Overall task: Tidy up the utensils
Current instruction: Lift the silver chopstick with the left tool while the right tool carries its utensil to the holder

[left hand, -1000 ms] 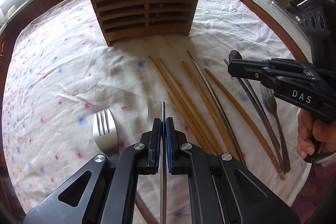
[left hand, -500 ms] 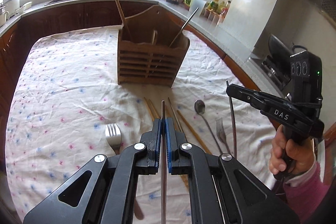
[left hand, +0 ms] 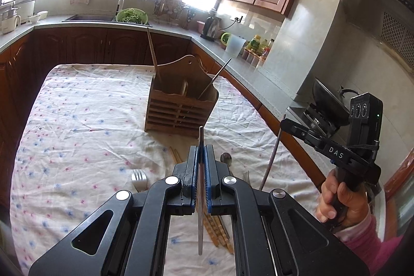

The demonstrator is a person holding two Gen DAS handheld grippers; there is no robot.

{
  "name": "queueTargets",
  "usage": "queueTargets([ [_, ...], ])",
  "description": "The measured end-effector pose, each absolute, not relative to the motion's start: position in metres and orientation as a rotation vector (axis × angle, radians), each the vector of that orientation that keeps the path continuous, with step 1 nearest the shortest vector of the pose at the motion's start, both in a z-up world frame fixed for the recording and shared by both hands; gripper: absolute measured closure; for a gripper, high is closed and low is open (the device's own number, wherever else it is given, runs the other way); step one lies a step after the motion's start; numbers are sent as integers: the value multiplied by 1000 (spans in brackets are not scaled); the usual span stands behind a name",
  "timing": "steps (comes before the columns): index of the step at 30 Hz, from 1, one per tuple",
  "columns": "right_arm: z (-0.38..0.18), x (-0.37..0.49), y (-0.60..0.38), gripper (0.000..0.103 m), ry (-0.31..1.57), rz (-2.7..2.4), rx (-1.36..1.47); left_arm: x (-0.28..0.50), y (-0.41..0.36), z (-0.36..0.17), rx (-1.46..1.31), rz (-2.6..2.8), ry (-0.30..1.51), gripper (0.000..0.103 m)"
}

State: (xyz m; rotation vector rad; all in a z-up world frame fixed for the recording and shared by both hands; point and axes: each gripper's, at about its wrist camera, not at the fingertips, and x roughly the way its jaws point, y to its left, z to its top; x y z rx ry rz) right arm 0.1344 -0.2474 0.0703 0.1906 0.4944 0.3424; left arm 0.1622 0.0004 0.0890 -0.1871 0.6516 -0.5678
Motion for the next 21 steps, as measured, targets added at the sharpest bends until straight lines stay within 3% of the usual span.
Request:
queueTargets([
  [21, 107, 142, -254, 99, 365, 299, 182, 185, 20, 130, -210, -500, 502, 99],
])
